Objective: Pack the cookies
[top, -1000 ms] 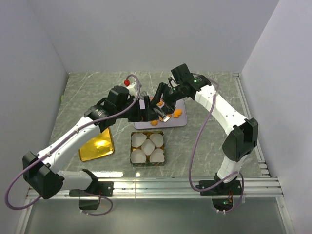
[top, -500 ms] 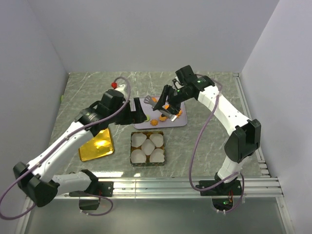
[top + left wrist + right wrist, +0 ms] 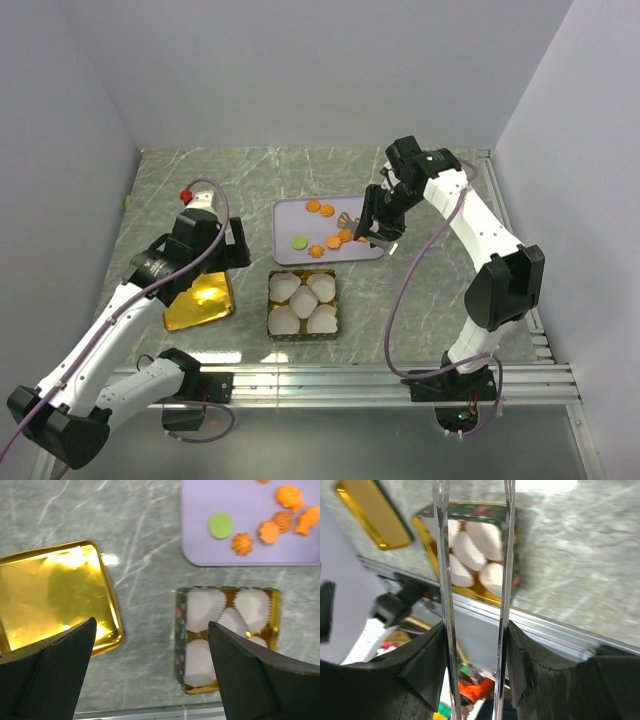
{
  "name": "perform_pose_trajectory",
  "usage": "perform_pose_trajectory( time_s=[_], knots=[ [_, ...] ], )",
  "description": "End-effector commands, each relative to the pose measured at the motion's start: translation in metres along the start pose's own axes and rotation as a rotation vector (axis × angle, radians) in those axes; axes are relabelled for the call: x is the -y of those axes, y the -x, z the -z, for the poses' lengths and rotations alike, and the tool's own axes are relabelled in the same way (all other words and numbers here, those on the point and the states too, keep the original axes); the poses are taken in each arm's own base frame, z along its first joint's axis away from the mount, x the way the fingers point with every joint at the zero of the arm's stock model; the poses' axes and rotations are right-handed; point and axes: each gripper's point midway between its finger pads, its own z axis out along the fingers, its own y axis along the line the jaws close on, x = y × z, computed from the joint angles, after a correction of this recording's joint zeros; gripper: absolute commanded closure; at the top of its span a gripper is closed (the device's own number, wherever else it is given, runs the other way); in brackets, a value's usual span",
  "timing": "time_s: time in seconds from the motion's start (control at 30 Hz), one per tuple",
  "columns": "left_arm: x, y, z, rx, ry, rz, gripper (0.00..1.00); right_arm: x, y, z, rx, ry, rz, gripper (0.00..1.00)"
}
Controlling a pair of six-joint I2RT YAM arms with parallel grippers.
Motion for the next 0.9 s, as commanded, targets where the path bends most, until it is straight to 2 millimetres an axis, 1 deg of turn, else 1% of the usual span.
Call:
perform_pose_trajectory(
  time_s=[0.0,0.13,0.2,0.27,0.3,0.33,0.37,0.4,0.43,0.47,0.53,0.6,0.77,0.87],
  knots=[
    [-0.012,0.011,-0.003,0.047,0.026,-0.029,0.00,0.012,0.011,0.006,0.025,-0.085,0.061,0.47],
    [-0.021,0.016,-0.010,0.071,0.047,-0.003,0.00,0.021,0.025,-0.001,0.034,-0.151,0.071,0.47],
    [-0.027,0.017,-0.014,0.086,0.069,0.012,0.01,0.021,0.034,0.000,0.057,-0.175,0.074,0.47],
    [-0.036,0.022,-0.013,0.108,0.100,0.040,0.00,0.019,0.043,-0.003,0.068,-0.194,0.080,0.47],
    [-0.043,0.025,-0.011,0.128,0.137,0.056,0.01,0.021,0.048,-0.003,0.083,-0.218,0.082,0.47],
    [-0.050,0.029,-0.007,0.154,0.160,0.088,0.01,0.024,0.053,-0.010,0.075,-0.241,0.084,0.47],
    [-0.055,0.028,-0.007,0.160,0.176,0.097,0.01,0.021,0.059,-0.008,0.095,-0.249,0.093,0.47],
    [-0.057,0.029,-0.006,0.172,0.181,0.107,0.01,0.021,0.063,-0.010,0.106,-0.266,0.099,0.47],
    [-0.058,0.033,-0.001,0.196,0.175,0.120,0.01,0.024,0.067,-0.016,0.096,-0.285,0.098,0.47],
    [-0.061,0.030,-0.002,0.198,0.182,0.126,0.01,0.021,0.070,-0.015,0.110,-0.286,0.107,0.47],
    [-0.066,0.031,0.001,0.218,0.206,0.139,0.01,0.025,0.076,-0.021,0.116,-0.319,0.109,0.47],
    [-0.068,0.031,0.002,0.224,0.211,0.141,0.01,0.024,0.079,-0.023,0.122,-0.332,0.116,0.47],
    [-0.065,0.030,0.000,0.213,0.199,0.135,0.01,0.025,0.082,-0.036,0.113,-0.377,0.150,0.47],
    [-0.065,0.031,-0.001,0.213,0.197,0.133,0.00,0.022,0.083,-0.047,0.099,-0.382,0.165,0.47]
  ],
)
